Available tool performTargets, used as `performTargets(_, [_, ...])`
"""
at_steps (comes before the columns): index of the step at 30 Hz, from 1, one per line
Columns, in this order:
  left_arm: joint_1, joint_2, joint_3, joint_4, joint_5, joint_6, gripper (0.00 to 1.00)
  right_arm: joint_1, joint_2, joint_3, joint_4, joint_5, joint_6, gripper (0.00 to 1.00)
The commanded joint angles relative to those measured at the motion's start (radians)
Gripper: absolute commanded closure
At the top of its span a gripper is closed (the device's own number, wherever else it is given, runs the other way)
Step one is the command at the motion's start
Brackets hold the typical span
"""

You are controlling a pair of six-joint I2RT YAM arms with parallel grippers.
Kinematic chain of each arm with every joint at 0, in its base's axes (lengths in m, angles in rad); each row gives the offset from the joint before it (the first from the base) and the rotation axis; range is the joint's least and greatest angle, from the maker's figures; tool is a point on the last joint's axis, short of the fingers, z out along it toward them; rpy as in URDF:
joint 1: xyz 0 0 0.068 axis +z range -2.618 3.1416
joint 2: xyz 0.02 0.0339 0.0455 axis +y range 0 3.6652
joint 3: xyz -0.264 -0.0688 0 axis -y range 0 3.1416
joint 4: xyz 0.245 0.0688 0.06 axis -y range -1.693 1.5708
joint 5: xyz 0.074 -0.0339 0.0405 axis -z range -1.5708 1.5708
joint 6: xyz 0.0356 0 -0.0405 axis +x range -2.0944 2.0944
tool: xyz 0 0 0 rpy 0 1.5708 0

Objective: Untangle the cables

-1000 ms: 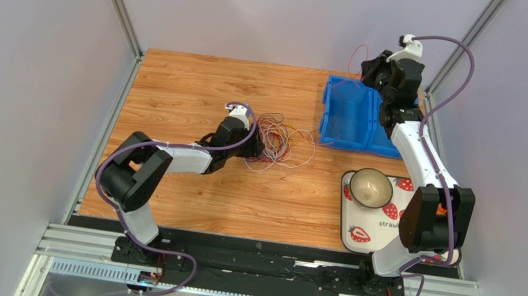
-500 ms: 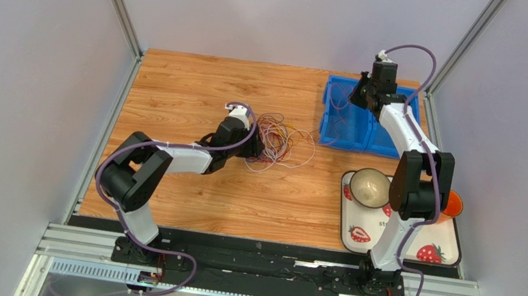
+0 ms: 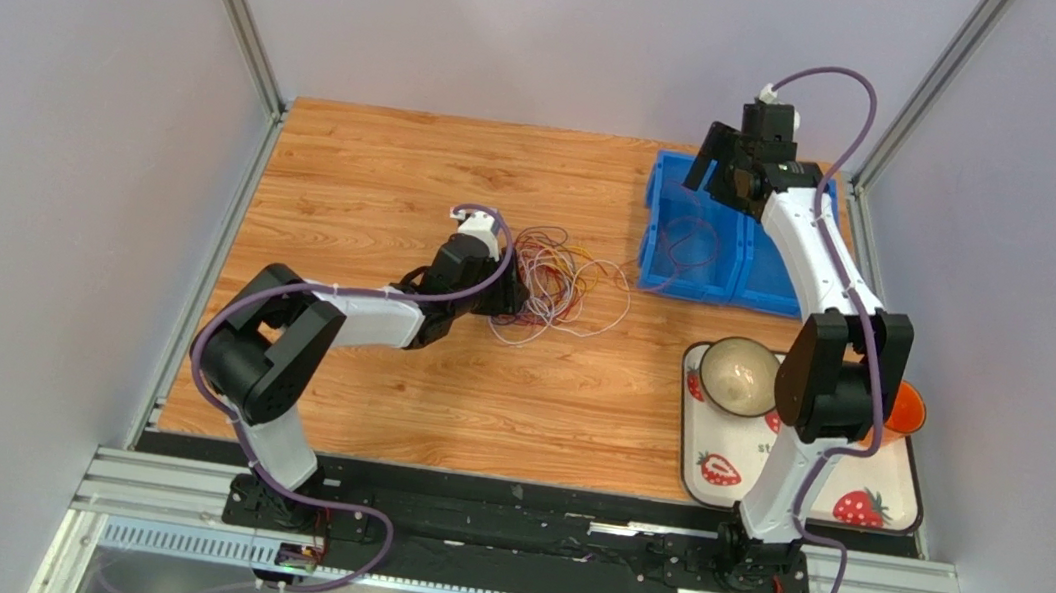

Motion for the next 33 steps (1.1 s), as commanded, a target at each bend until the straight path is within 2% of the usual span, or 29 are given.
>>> performTargets(1, [-0.006,-0.024,0.017,0.029,0.005,0.015,0.4,0.036,-0.15,-0.068,-0.059,0.029,0.038,0.19])
performTargets(6, [-0.006,-0.02,0.022,0.028,0.008,0.015,0.4,0.12,-0.317,-0.344,-0.039,0.046,0.12,0.22])
performTargets(12, [-0.006,-0.02,0.025,0.021,0.011,0.015,0.4,0.171,-0.431,-0.636,0.119,-0.022,0.27,0.3])
performTargets(19, [-0.006,-0.024,0.022,0.02,0.009,0.014,0.4,0.186,-0.431,-0.759,0.289,-0.024,0.368,0.36])
performTargets(27, [-0.006,-0.021,0.024,0.02,0.011,0.014,0.4,0.186,-0.395,-0.837,0.47,0.056,0.494,0.51])
performTargets(33, [-0.006,-0.02,0.028,0.017,0.008,0.015,0.4,0.185,-0.337,-0.828,0.501,0.069,0.505,0.57])
